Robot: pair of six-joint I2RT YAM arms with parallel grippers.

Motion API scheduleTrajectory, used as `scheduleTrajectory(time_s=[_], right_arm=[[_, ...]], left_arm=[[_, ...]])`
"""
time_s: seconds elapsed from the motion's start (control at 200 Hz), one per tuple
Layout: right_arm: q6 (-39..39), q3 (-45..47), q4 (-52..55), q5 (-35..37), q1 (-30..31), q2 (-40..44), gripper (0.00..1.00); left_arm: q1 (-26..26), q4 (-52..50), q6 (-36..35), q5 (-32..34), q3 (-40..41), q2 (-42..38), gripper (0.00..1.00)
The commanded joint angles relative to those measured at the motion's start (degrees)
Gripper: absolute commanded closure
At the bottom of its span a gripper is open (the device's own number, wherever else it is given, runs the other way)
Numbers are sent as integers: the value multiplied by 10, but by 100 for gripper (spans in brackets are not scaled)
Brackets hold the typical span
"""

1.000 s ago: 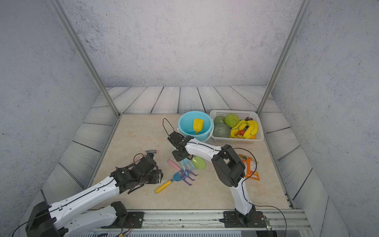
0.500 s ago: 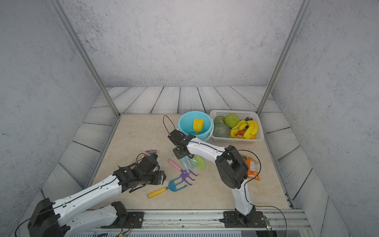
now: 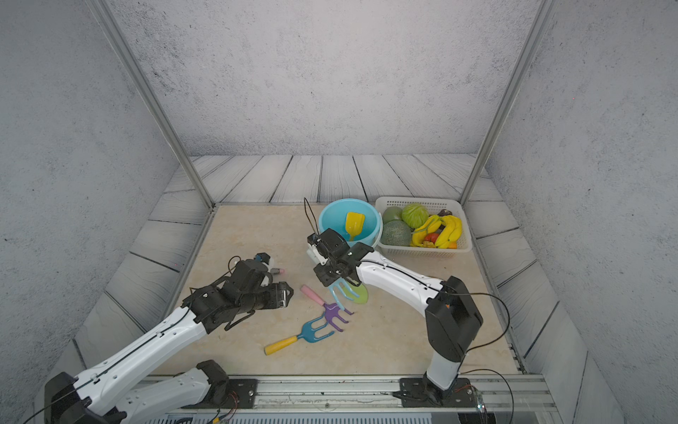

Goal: Organize the gardening tools
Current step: Pick up the gardening tool from the center of the board.

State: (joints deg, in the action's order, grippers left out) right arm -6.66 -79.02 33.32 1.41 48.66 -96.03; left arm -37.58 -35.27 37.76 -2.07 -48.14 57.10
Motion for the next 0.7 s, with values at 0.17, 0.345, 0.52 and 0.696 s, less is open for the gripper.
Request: scheduleTrajectory(time_s=[0.17, 0.345, 0.52, 0.696], right_arm=[[83, 93, -58, -104, 7, 130, 85], [119, 142, -95, -120, 24, 190, 85], [155, 180, -133, -116, 52, 230, 85], [165, 184, -139, -102, 58, 246, 85]], left_arm=[[63, 17, -23, -179, -78, 25, 19], [75, 54, -11, -275, -103, 58, 18], [76, 82, 7, -316, -108, 81, 22], [76, 116, 24, -349, -94, 73, 35]])
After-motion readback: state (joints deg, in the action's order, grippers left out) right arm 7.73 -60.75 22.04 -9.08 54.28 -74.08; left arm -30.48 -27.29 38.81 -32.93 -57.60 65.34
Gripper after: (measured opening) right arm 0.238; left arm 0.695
